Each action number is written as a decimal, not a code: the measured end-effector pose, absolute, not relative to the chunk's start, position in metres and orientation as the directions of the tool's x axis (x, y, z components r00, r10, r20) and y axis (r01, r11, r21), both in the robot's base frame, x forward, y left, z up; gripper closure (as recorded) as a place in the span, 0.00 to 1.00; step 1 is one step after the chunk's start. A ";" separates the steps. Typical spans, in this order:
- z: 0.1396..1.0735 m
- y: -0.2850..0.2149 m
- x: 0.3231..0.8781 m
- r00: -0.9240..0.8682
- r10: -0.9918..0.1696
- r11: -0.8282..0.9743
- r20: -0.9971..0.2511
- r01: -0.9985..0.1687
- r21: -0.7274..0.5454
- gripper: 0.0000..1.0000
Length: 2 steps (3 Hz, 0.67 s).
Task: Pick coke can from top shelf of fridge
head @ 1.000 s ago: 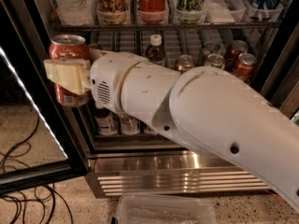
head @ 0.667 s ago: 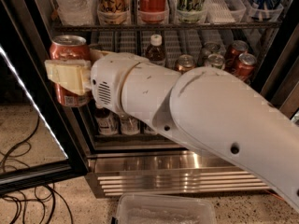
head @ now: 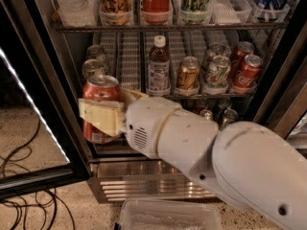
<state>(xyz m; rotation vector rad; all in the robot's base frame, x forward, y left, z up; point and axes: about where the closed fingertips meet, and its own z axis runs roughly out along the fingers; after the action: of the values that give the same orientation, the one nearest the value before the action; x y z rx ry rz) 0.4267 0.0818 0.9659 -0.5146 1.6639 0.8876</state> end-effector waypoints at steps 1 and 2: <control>0.936 0.042 0.407 -0.295 0.157 0.656 -0.942 -0.682 0.323 1.00; 0.915 0.011 0.385 -0.299 0.196 0.698 -0.934 -0.627 0.348 1.00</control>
Offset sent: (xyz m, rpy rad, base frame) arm -0.0702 -0.1284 -0.0748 0.0758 0.0627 -0.2639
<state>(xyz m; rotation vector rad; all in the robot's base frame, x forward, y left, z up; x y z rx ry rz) 0.3853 0.0106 0.9155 -0.3495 1.6918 0.8420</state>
